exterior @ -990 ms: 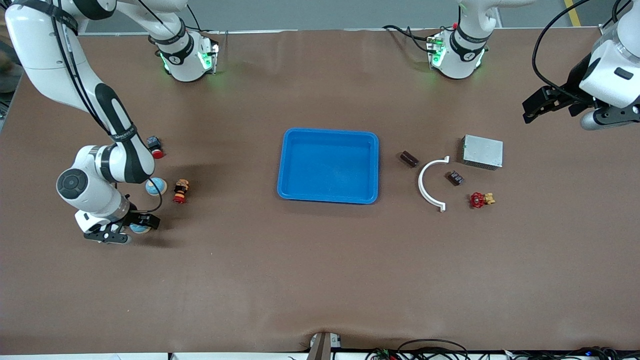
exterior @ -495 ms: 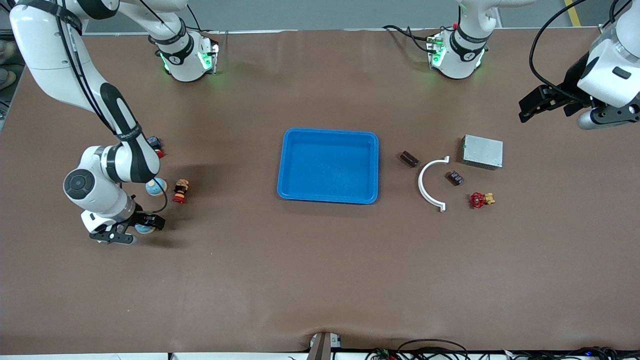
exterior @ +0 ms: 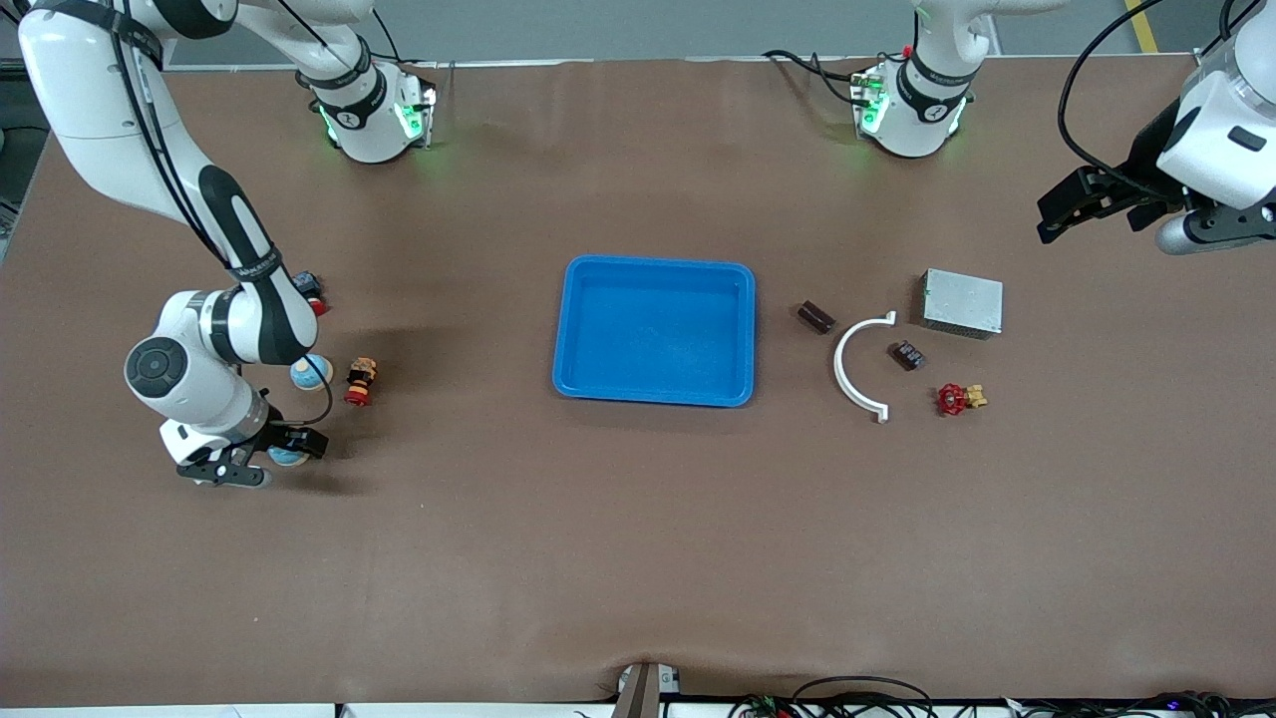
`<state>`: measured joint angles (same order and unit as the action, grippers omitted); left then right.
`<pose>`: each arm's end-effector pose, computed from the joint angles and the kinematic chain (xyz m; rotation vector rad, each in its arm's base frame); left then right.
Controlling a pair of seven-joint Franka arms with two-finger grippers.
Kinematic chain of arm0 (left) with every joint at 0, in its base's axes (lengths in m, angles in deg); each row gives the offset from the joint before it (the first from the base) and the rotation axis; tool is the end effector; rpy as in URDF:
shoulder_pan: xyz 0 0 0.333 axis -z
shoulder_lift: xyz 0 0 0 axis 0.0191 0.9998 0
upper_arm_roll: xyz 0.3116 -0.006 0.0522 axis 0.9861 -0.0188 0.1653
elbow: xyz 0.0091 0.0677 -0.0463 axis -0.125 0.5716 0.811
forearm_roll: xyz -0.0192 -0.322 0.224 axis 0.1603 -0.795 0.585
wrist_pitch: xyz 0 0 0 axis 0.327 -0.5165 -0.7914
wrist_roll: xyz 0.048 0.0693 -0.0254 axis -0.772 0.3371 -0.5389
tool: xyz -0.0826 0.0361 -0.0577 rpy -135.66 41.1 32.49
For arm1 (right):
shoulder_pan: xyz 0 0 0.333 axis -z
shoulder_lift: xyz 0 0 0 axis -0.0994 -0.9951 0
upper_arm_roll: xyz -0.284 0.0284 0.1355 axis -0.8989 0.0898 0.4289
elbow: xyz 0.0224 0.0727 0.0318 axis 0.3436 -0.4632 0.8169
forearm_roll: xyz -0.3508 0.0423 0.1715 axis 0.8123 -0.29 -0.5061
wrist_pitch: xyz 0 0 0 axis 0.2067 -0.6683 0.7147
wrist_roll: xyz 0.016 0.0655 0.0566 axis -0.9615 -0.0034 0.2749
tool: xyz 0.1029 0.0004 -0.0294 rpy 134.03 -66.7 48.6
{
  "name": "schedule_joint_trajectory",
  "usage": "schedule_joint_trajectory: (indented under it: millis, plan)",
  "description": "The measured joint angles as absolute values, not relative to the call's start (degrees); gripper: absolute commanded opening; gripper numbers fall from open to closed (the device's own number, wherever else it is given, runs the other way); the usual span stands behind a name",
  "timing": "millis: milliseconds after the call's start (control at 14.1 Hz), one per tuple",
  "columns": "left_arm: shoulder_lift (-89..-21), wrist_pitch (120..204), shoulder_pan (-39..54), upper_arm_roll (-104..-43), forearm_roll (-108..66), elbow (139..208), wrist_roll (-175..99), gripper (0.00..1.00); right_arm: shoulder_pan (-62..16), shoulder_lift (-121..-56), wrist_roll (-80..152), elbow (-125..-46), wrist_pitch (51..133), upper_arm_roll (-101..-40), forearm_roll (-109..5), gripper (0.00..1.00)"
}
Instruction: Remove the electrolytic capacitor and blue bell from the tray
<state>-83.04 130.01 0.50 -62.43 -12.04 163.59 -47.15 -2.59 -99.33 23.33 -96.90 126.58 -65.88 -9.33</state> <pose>0.5256 -0.0822 0.6472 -3.1230 -0.1962 0.0433 0.6312 -0.0440 0.1797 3.0686 -0.1726 0.1330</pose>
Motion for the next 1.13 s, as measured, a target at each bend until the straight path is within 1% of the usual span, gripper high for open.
schedule_joint_trajectory:
  millis: [141,283,424,707,1131]
  plan:
    - [-83.0,130.31,0.52,-62.43,-12.04,163.6,-47.15,1.0,-2.59,-99.25,23.77,-96.31,125.94,-65.93,-9.29,1.0]
    - [-82.77,130.52,0.64,-62.53,-12.04,163.62,-47.15,1.0,-2.59,-98.6,24.12,-95.46,123.55,-65.98,-9.22,1.0]
    - [-82.39,130.68,0.67,-62.86,-12.04,163.63,-47.15,1.0,-2.59,-96.57,25.19,-94.16,118.19,-65.98,-9.18,1.0]
    - [-82.61,130.78,0.66,-62.91,-10.99,163.46,-46.44,1.0,-2.72,-89.13,25.47,-91.96,103.88,-65.73,-9.17,1.0]
    - [-83.5,129.93,0.45,-62.91,-10.6,163.46,-44.88,1.0,-4.55,-76.84,24.77,-91.04,88.84,-65.19,-10.11,1.0]
